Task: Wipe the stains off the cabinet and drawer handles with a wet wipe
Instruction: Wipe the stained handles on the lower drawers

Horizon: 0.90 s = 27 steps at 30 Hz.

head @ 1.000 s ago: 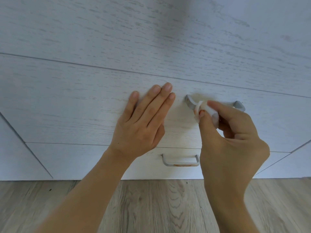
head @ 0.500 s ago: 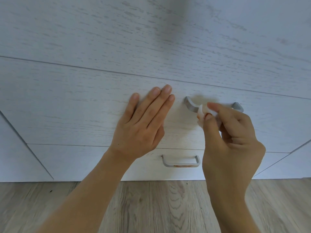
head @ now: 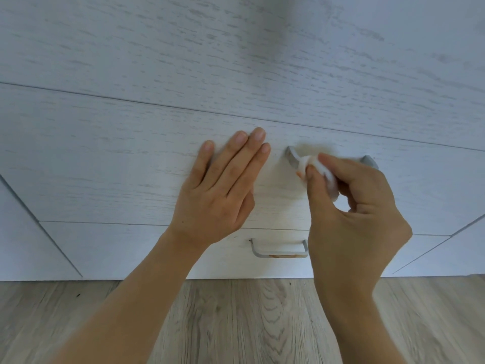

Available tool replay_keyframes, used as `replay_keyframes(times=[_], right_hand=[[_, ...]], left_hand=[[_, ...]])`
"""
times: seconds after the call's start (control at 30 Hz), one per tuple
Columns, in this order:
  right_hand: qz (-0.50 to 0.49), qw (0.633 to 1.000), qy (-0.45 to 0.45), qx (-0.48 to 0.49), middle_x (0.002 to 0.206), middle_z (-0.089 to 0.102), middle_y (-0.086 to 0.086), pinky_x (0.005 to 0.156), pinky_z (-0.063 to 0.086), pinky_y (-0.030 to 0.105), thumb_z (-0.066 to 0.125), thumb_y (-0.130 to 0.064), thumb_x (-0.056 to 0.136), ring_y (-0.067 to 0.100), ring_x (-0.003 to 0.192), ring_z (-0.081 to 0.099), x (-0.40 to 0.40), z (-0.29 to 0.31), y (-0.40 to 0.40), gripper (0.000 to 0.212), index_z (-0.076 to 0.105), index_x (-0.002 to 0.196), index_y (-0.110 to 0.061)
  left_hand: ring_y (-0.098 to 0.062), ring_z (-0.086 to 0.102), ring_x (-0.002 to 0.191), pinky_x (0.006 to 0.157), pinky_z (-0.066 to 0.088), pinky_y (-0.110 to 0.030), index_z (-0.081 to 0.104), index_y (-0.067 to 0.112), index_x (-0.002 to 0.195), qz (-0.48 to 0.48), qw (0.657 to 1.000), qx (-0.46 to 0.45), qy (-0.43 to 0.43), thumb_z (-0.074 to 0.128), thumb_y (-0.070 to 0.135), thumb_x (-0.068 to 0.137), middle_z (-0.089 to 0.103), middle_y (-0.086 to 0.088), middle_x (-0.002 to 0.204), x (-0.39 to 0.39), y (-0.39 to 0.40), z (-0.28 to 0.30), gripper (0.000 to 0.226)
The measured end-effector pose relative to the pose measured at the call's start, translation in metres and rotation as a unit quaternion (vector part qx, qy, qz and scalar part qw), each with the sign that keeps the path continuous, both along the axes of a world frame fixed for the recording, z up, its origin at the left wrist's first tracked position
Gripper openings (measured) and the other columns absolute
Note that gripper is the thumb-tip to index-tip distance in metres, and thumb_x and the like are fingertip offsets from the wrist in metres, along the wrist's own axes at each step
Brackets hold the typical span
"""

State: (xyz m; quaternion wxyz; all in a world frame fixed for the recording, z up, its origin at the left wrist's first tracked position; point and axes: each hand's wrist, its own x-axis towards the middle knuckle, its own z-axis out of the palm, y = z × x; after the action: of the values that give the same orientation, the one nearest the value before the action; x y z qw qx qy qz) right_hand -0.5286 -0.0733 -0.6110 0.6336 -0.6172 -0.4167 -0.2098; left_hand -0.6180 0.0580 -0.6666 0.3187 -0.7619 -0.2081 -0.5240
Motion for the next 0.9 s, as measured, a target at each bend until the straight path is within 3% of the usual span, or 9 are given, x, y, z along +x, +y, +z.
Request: replay_keyframes(times=[0.1, 0.2, 0.4, 0.57, 0.63, 0.73, 0.8, 0.9], right_hand=[[-0.022, 1.0, -0.02, -0.004, 0.091, 0.067, -0.007, 0.072, 0.041, 0.003, 0.073, -0.014, 0.082, -0.012, 0.081, 0.055, 0.003, -0.001, 0.0, 0.02, 0.065, 0.095, -0.026], [-0.024, 1.0, -0.012, 0.005, 0.091, 0.066, -0.005, 0.071, 0.04, 0.002, 0.072, -0.01, 0.082, -0.015, 0.079, 0.054, 0.004, -0.003, -0.003, 0.026, 0.061, 0.095, -0.029], [-0.063, 0.995, -0.082, -0.001, 0.086, 0.067, 0.004, 0.075, 0.037, -0.002, 0.073, -0.006, 0.081, 0.006, 0.075, 0.058, 0.005, -0.003, -0.002, 0.01, 0.071, 0.09, -0.008], [-0.083, 0.994, -0.068, 0.001, 0.09, 0.067, 0.008, 0.076, 0.037, -0.002, 0.073, -0.005, 0.081, -0.004, 0.087, 0.052, 0.022, -0.004, -0.006, 0.012, 0.071, 0.092, -0.007], [-0.086, 0.991, -0.105, -0.001, 0.092, 0.065, 0.002, 0.078, 0.042, 0.004, 0.071, -0.004, 0.081, 0.003, 0.087, 0.056, 0.026, -0.005, -0.006, 0.012, 0.071, 0.092, -0.008], [-0.119, 0.981, -0.156, 0.0, 0.094, 0.057, -0.012, 0.074, 0.049, 0.031, 0.071, -0.006, 0.082, 0.007, 0.087, 0.056, 0.036, -0.007, -0.009, 0.012, 0.071, 0.092, -0.013], [-0.142, 0.978, -0.154, 0.002, 0.094, 0.057, -0.012, 0.071, 0.05, 0.042, 0.07, -0.009, 0.083, 0.009, 0.087, 0.056, 0.047, -0.008, -0.014, 0.01, 0.071, 0.092, -0.014], [-0.159, 0.98, -0.118, -0.008, 0.093, 0.058, -0.013, 0.077, 0.048, 0.034, 0.068, -0.011, 0.085, 0.008, 0.087, 0.056, 0.058, -0.006, -0.02, 0.012, 0.071, 0.094, -0.017]], left_hand=[[-0.018, 0.018, 0.144, 0.118, 0.012, -0.043, 0.033, 0.005, 0.144, 0.001, 1.0, -0.008, -0.019, 0.05, 0.011, 0.086, 0.026, -0.005, 0.151, 0.003, -0.002, -0.001, 0.061], [-0.024, 0.024, 0.142, 0.118, 0.01, -0.046, 0.036, 0.004, 0.141, -0.009, 0.999, -0.03, -0.034, 0.053, 0.006, 0.084, 0.032, -0.01, 0.147, 0.008, -0.008, -0.001, 0.06], [-0.025, 0.026, 0.139, 0.118, 0.01, -0.047, 0.036, 0.003, 0.14, -0.022, 0.998, -0.04, -0.031, 0.054, 0.002, 0.08, 0.031, -0.012, 0.146, 0.014, -0.014, 0.006, 0.063], [-0.025, 0.02, 0.143, 0.118, 0.009, -0.048, 0.034, 0.003, 0.141, -0.024, 0.998, -0.054, -0.033, 0.048, 0.003, 0.084, 0.029, -0.013, 0.147, 0.02, -0.017, 0.008, 0.059], [-0.024, 0.017, 0.144, 0.118, 0.008, -0.048, 0.033, 0.003, 0.141, -0.019, 0.998, -0.053, -0.031, 0.048, 0.004, 0.083, 0.028, -0.013, 0.147, 0.021, -0.016, 0.007, 0.06], [-0.019, 0.008, 0.147, 0.118, 0.006, -0.048, 0.032, 0.004, 0.142, -0.017, 0.998, -0.053, -0.038, 0.049, 0.003, 0.082, 0.028, -0.013, 0.147, 0.022, -0.016, 0.006, 0.062], [-0.017, 0.005, 0.147, 0.118, 0.005, -0.047, 0.031, 0.004, 0.142, -0.014, 0.998, -0.05, -0.039, 0.05, 0.003, 0.081, 0.028, -0.013, 0.147, 0.023, -0.015, 0.005, 0.064], [-0.017, 0.003, 0.147, 0.118, 0.004, -0.047, 0.029, 0.004, 0.143, -0.006, 0.998, -0.047, -0.035, 0.049, 0.003, 0.081, 0.027, -0.013, 0.147, 0.023, -0.014, 0.004, 0.065]])
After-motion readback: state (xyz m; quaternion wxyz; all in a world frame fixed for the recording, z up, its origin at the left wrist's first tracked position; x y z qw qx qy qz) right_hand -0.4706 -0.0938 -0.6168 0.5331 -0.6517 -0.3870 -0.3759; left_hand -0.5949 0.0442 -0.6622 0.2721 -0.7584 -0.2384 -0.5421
